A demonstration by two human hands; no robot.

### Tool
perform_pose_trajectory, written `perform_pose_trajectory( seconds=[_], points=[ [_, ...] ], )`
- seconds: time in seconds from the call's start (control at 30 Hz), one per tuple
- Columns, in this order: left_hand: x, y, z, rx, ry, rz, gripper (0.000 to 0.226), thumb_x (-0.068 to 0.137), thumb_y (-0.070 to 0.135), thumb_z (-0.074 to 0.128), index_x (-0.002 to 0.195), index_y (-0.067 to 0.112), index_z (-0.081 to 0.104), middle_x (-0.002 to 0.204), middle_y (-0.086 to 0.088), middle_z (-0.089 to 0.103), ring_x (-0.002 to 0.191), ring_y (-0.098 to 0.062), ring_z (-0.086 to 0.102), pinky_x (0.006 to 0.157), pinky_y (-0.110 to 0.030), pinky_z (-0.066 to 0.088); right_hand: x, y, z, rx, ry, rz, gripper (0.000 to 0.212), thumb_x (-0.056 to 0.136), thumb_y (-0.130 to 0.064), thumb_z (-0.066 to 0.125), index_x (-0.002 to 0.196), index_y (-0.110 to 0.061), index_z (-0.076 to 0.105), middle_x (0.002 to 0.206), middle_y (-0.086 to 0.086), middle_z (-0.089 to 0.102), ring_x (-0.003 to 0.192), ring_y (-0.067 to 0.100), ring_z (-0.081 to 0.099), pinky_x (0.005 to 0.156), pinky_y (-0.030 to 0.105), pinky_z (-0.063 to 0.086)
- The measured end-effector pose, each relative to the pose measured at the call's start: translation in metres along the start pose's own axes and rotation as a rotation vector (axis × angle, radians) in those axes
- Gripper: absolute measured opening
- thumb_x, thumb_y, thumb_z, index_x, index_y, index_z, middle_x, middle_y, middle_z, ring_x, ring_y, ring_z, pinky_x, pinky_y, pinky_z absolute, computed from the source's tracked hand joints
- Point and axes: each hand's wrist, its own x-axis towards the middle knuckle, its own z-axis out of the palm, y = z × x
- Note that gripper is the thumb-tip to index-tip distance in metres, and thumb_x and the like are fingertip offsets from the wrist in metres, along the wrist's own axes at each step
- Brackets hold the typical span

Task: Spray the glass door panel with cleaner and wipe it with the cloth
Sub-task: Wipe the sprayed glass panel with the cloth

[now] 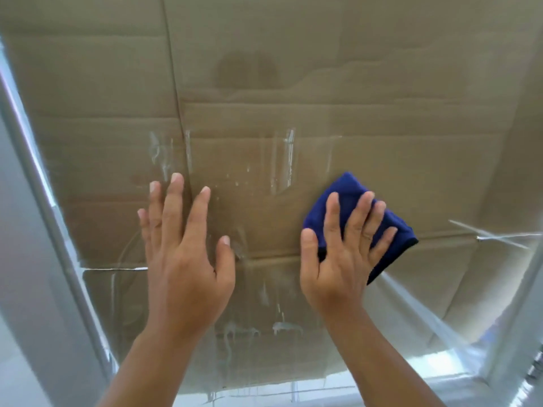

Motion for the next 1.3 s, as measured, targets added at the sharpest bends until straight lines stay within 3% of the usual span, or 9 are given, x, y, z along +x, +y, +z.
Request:
perform_pose_trajectory(
  seconds=[0.1, 0.3, 0.53, 0.7, 0.77, 0.97, 1.03, 1.17, 1.3],
  points=[
    [0.001, -0.004, -0.003, 0.027, -0.019, -0.003, 0.067, 0.086, 0.018, 0.057, 0.149, 0.007, 0.039, 0.164, -0.012, 0.014, 0.153, -0.029, 0.000, 0.121, -0.059, 0.008, 0.019, -0.020, 0.000, 0.080, 0.022, 0.211, 0.064, 0.106, -0.056, 0.024, 0.161, -0.023, 0.017, 0.168, 0.017, 0.006, 0.156, 0.038, -0.002, 0.118, 0.072, -0.001],
    [0.000, -0.005, -0.003, 0.019, -0.004, 0.005, 0.062, 0.087, 0.015, 0.056, 0.147, 0.006, 0.042, 0.163, -0.013, 0.019, 0.153, -0.030, 0.004, 0.121, -0.058, 0.010, -0.013, -0.022, 0.001, 0.004, -0.142, -0.473, 0.055, 0.103, -0.051, 0.047, 0.154, -0.031, 0.037, 0.166, 0.007, 0.018, 0.157, 0.032, 0.009, 0.120, 0.067, 0.006],
    [0.005, -0.003, -0.008, -0.008, 0.016, -0.022, 0.059, 0.088, 0.017, 0.056, 0.145, 0.007, 0.046, 0.163, -0.010, 0.021, 0.153, -0.027, 0.004, 0.122, -0.055, 0.011, 0.017, -0.038, 0.003, 0.156, 0.008, 0.239, 0.061, 0.107, -0.055, 0.021, 0.161, -0.028, 0.009, 0.168, 0.002, -0.006, 0.156, 0.026, -0.012, 0.120, 0.066, -0.008],
    [0.005, -0.008, -0.009, -0.003, 0.034, 0.006, 0.055, 0.087, 0.014, 0.057, 0.141, 0.004, 0.050, 0.160, -0.013, 0.026, 0.153, -0.029, 0.010, 0.120, -0.057, 0.018, -0.007, -0.039, 0.001, 0.011, -0.148, -0.455, 0.064, 0.101, -0.051, 0.051, 0.158, -0.030, 0.030, 0.169, 0.008, 0.012, 0.157, 0.035, 0.006, 0.120, 0.066, 0.000],
    [0.006, -0.010, -0.009, -0.004, 0.049, 0.013, 0.053, 0.087, 0.013, 0.058, 0.139, 0.003, 0.052, 0.159, -0.014, 0.029, 0.152, -0.030, 0.013, 0.118, -0.059, 0.022, -0.001, -0.026, 0.001, 0.010, -0.119, -0.534, 0.063, 0.096, -0.051, 0.060, 0.152, -0.032, 0.041, 0.166, 0.007, 0.021, 0.156, 0.033, 0.013, 0.121, 0.064, 0.003],
    [0.007, -0.013, -0.013, -0.035, 0.088, -0.026, 0.052, 0.086, 0.012, 0.059, 0.137, 0.003, 0.053, 0.158, -0.013, 0.030, 0.152, -0.029, 0.012, 0.117, -0.060, 0.023, 0.040, -0.045, 0.006, 0.159, 0.103, 0.330, 0.072, 0.099, -0.050, 0.042, 0.161, -0.021, 0.020, 0.169, 0.017, 0.006, 0.156, 0.039, -0.001, 0.119, 0.069, -0.005],
    [0.007, -0.014, -0.013, -0.029, 0.092, -0.020, 0.053, 0.086, 0.012, 0.059, 0.137, 0.003, 0.054, 0.158, -0.013, 0.030, 0.152, -0.029, 0.012, 0.117, -0.061, 0.024, 0.038, -0.060, 0.005, 0.114, 0.044, 0.197, 0.072, 0.100, -0.049, 0.041, 0.161, -0.020, 0.018, 0.169, 0.017, 0.004, 0.155, 0.040, -0.003, 0.119, 0.067, -0.006],
    [0.007, -0.017, -0.011, -0.039, 0.106, -0.015, 0.051, 0.085, 0.011, 0.059, 0.136, 0.003, 0.055, 0.157, -0.015, 0.032, 0.151, -0.032, 0.015, 0.114, -0.063, 0.025, 0.019, -0.051, 0.002, -0.009, -0.145, -0.547, 0.066, 0.098, -0.049, 0.055, 0.157, -0.029, 0.031, 0.168, 0.008, 0.014, 0.157, 0.034, 0.007, 0.120, 0.066, 0.002],
    [0.009, -0.015, -0.010, -0.060, 0.126, -0.037, 0.049, 0.085, 0.010, 0.059, 0.134, 0.003, 0.056, 0.156, -0.015, 0.034, 0.151, -0.031, 0.016, 0.115, -0.063, 0.025, 0.035, -0.029, 0.001, -0.003, -0.013, -0.410, 0.056, 0.099, -0.043, 0.056, 0.151, -0.029, 0.042, 0.164, 0.010, 0.026, 0.156, 0.032, 0.016, 0.121, 0.064, 0.007]
  ],
)
